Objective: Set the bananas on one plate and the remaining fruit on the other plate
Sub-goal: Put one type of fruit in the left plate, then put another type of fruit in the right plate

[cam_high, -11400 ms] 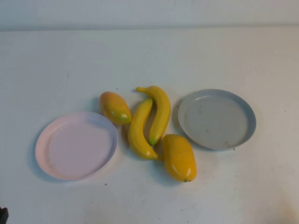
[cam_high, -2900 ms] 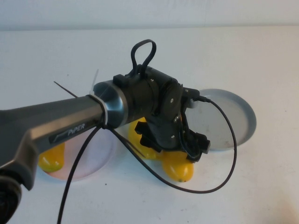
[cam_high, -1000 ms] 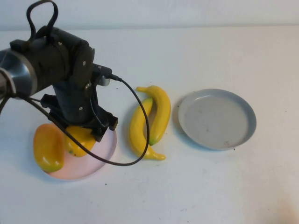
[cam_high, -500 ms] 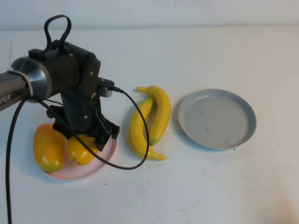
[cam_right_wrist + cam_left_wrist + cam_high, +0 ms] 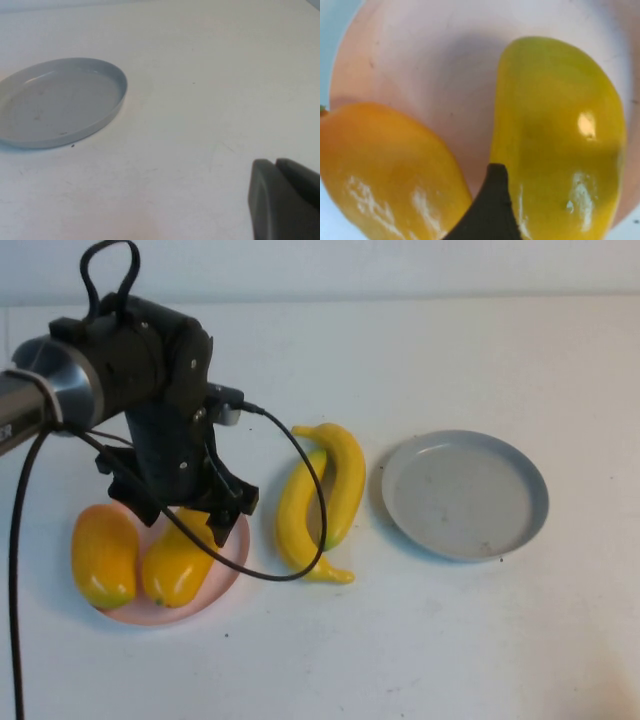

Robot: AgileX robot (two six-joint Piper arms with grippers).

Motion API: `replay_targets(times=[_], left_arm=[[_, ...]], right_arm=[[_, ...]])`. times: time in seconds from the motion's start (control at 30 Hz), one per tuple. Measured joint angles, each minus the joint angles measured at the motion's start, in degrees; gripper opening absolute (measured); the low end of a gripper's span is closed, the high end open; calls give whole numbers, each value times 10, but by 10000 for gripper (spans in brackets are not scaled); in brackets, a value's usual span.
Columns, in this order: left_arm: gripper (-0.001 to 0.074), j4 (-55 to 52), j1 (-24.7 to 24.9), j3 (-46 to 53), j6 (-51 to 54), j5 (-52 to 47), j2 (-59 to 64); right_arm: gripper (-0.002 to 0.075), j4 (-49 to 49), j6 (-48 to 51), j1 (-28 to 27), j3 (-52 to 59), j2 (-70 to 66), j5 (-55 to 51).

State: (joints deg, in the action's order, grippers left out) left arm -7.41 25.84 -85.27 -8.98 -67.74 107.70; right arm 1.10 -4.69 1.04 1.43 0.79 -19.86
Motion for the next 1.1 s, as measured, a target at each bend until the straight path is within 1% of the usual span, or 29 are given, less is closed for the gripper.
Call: replay_targets(times=[0.07, 0.13, 0.2, 0.3, 0.33, 0.37, 0.4, 0.43, 0.53, 0.63, 0.73, 1.0, 1.1], left_arm=[[602, 4, 0, -12, 0, -11, -7], [553, 5, 0, -21, 1, -14, -21], [449, 4, 0, -23, 1, -17, -37], [214, -4, 0, -24, 2, -20, -64], [152, -7, 0, -24, 2, -21, -73], [99, -13, 0, -24, 3, -22, -86], [64, -17, 0, -24, 4, -24, -99], [46, -22, 0, -24, 3, -23, -113], [13, -28, 0, -20, 3, -23, -159], [4, -29, 0, 21, 3, -11, -225], [1, -29, 1, 94, 0, 34, -322], [0, -42, 4, 341, -7, 191, -617], [0, -49, 4, 421, -7, 227, -730]], right_arm=[[-17, 0, 0, 0, 0, 0, 0], [-17, 0, 0, 0, 0, 0, 0], [-17, 0, 0, 0, 0, 0, 0], [-17, 0, 0, 0, 0, 0, 0], [-17, 0, 0, 0, 0, 0, 0], [-17, 0, 0, 0, 0, 0, 0], [-17, 0, 0, 0, 0, 0, 0], [-17, 0, 0, 0, 0, 0, 0], [-17, 0, 0, 0, 0, 0, 0], [-17, 0, 0, 0, 0, 0, 0], [-17, 0, 0, 0, 0, 0, 0], [-17, 0, 0, 0, 0, 0, 0], [-17, 0, 0, 0, 0, 0, 0]])
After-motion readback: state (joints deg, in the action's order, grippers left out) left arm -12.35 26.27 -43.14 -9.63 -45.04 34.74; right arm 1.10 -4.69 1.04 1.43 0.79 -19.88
